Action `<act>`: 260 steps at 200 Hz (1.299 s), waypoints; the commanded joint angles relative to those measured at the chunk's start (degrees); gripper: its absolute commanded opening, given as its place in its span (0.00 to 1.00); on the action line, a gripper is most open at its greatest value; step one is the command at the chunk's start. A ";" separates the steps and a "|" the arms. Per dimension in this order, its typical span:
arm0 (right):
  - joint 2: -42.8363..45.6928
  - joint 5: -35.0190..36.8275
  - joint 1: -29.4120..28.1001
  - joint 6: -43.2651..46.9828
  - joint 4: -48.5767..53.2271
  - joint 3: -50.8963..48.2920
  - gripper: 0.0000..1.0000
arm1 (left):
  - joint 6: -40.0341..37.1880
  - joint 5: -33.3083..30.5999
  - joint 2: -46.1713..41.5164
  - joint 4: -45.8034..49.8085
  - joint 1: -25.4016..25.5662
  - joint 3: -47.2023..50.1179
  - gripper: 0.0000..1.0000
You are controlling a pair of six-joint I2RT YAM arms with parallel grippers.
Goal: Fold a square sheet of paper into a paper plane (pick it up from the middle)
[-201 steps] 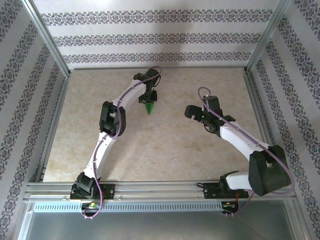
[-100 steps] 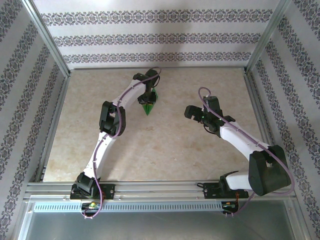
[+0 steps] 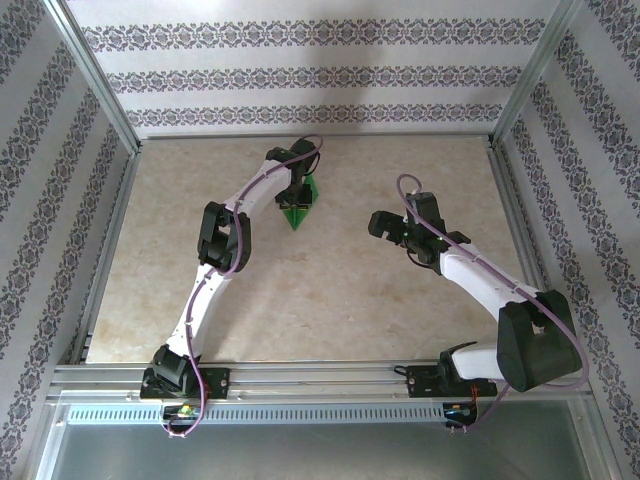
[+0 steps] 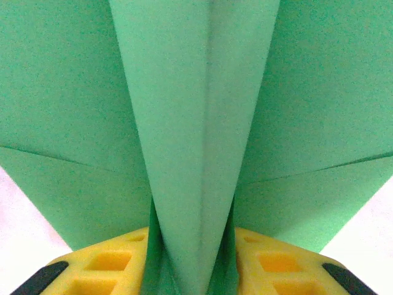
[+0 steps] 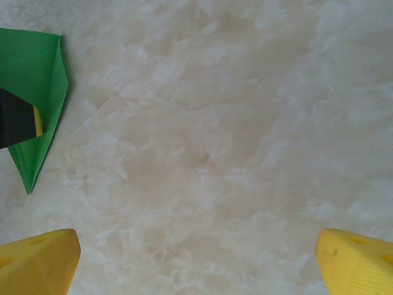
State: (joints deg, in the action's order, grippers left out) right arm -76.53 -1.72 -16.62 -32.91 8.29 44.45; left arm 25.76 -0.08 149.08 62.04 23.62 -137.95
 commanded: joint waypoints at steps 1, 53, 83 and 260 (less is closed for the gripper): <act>0.37 -0.66 0.01 -0.76 -0.78 -0.76 0.98 | 0.81 -1.51 2.44 0.80 -0.04 3.36 0.37; -0.19 -0.92 -0.18 -1.04 -0.82 -0.63 0.98 | 0.73 -1.42 2.51 0.14 0.07 4.63 0.38; -0.19 -0.92 -0.25 -1.11 -0.82 -0.33 0.98 | 0.63 -0.72 1.89 -0.08 0.08 3.95 0.38; -0.86 -0.84 -0.78 -1.39 -0.91 0.47 0.98 | 1.89 -2.54 -10.05 -0.43 1.07 2.81 0.47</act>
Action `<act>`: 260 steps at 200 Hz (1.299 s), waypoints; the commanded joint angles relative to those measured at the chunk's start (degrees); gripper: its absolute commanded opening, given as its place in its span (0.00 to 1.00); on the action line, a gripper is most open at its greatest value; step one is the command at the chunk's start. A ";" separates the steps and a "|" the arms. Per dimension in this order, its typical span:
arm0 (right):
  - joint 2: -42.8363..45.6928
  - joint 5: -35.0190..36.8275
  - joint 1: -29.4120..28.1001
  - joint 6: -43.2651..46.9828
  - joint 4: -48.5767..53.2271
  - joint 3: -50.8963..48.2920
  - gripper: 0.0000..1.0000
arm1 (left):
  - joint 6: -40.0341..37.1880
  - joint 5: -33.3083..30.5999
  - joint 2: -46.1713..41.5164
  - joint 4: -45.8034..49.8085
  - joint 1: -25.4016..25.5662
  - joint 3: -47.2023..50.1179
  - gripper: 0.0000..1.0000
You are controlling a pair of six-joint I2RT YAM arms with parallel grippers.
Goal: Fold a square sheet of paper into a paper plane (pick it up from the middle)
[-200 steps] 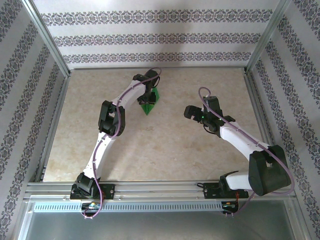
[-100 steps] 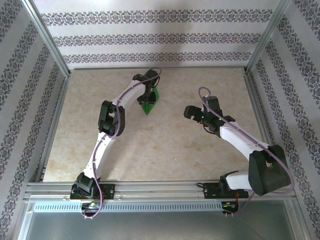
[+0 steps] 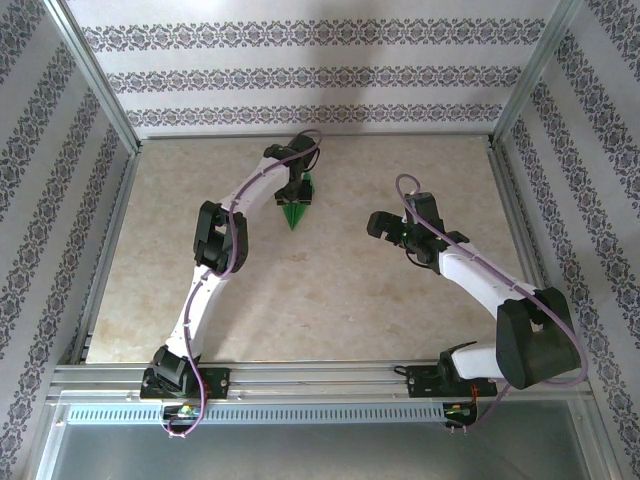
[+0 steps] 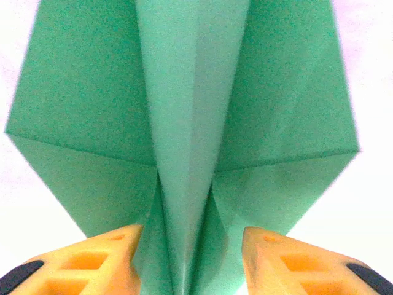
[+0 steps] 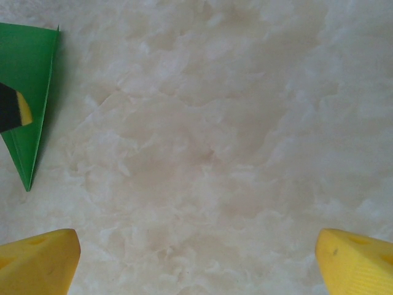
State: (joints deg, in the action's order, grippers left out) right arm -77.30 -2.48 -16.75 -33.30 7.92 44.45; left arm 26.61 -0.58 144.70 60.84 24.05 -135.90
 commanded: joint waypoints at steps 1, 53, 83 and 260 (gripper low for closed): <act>-0.12 -0.07 -0.65 -1.03 -0.58 0.47 0.98 | 1.01 -2.09 -5.85 0.82 0.59 0.78 0.47; 2.58 1.35 -0.17 0.34 0.94 2.10 0.98 | 0.93 -4.19 -15.79 -2.48 0.63 6.83 0.48; 6.72 4.02 1.06 4.00 2.39 4.17 0.98 | 0.19 -7.44 -27.67 -10.82 0.09 19.19 0.51; 6.24 24.15 10.23 27.41 -32.54 -17.44 0.98 | -15.81 -27.57 -78.70 -81.70 -19.00 111.23 0.99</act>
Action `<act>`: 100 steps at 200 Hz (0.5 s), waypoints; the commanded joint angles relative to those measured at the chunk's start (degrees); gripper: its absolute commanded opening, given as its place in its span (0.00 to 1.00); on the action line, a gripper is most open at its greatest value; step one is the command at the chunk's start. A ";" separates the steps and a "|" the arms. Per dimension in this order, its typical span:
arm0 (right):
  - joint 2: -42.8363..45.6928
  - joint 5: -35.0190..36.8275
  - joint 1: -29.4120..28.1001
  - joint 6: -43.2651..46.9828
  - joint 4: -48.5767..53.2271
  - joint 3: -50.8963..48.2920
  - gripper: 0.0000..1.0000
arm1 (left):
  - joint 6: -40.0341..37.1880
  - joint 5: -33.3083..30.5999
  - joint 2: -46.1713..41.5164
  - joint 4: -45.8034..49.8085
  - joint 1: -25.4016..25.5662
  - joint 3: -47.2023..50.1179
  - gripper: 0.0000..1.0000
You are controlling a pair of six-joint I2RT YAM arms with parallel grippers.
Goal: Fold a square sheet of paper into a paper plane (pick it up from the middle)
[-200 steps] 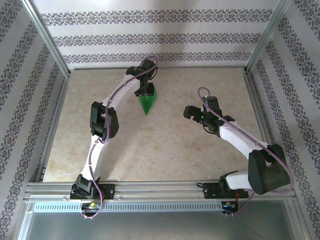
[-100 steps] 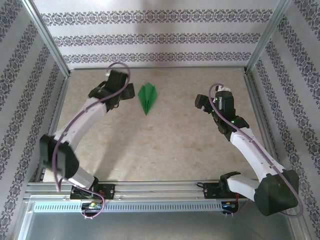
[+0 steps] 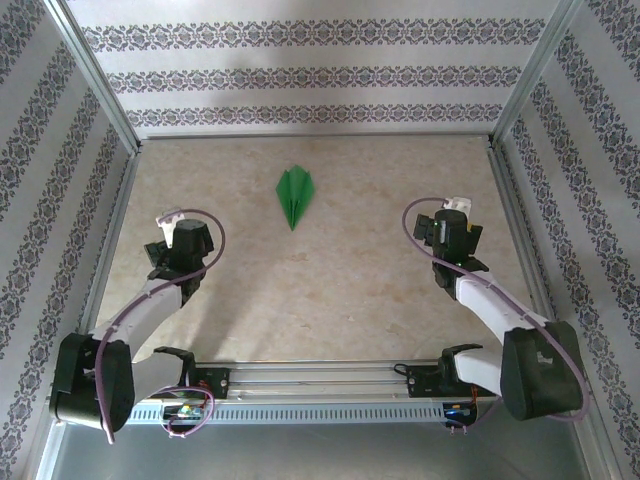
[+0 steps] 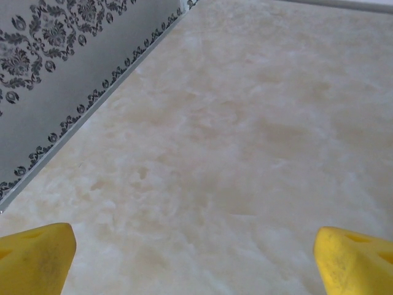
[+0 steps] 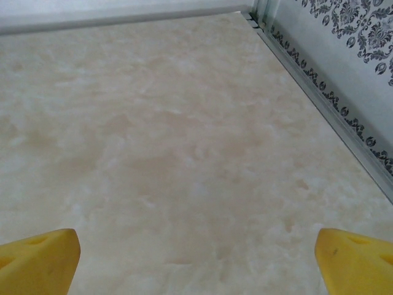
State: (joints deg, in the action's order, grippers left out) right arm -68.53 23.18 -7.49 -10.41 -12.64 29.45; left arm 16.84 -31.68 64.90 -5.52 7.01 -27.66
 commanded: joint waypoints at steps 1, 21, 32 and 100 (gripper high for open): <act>-2.68 -1.67 0.97 4.66 -12.32 -2.50 0.98 | -6.08 3.67 1.27 -15.55 -2.02 3.07 0.99; -5.18 -6.19 1.54 6.63 -19.15 -4.34 0.98 | -9.80 8.28 4.36 -22.74 -3.08 5.13 0.99; -6.43 -8.85 1.86 7.75 -22.45 -4.92 0.98 | -11.79 12.12 6.10 -26.79 -3.56 5.93 0.99; -11.86 -20.87 5.43 10.09 -36.36 -8.94 0.98 | -16.34 24.86 18.97 -49.42 -5.28 8.93 0.99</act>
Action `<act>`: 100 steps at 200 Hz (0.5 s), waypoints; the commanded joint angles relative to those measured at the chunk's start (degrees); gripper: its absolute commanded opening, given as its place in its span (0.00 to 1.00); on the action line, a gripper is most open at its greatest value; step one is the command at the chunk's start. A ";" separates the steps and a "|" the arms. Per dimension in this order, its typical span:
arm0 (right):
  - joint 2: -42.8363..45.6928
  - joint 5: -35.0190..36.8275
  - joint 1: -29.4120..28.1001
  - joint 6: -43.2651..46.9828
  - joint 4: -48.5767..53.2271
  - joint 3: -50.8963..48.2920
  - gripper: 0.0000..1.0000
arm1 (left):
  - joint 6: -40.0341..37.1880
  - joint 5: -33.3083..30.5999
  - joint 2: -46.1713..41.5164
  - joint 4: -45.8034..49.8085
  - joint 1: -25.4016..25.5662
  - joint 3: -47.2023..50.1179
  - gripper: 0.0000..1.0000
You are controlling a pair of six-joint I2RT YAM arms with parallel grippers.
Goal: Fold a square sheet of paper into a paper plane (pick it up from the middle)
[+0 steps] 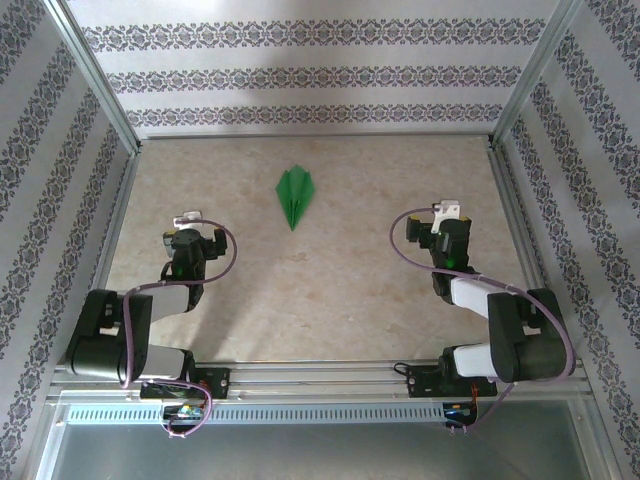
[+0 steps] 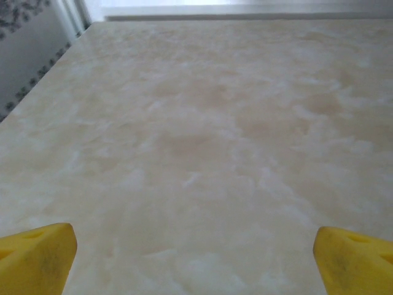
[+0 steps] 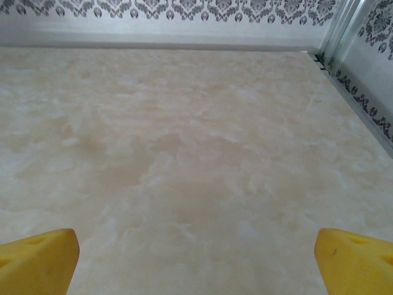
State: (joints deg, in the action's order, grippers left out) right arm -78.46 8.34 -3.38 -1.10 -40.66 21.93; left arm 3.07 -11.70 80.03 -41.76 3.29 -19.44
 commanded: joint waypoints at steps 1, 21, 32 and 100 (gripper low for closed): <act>-1.99 -6.17 1.34 0.81 -8.49 -1.44 0.98 | -2.51 4.95 3.97 -13.18 -1.59 0.67 0.99; -4.57 -7.59 1.68 1.01 -11.13 -1.63 0.98 | -2.39 5.56 7.47 -15.84 -1.80 0.63 0.99; -6.43 -8.20 1.71 1.10 -12.80 -1.63 0.98 | -2.18 5.67 9.59 -18.80 -2.04 1.13 0.99; -8.56 -7.41 2.59 -0.57 -11.80 0.04 0.98 | -0.92 2.37 11.26 -15.97 -2.32 -1.21 0.99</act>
State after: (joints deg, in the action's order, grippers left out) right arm -86.70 1.76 -1.67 -0.95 -50.85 21.04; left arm 1.89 -8.21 91.09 -55.92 1.69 -19.55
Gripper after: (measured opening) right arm 0.981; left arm 0.994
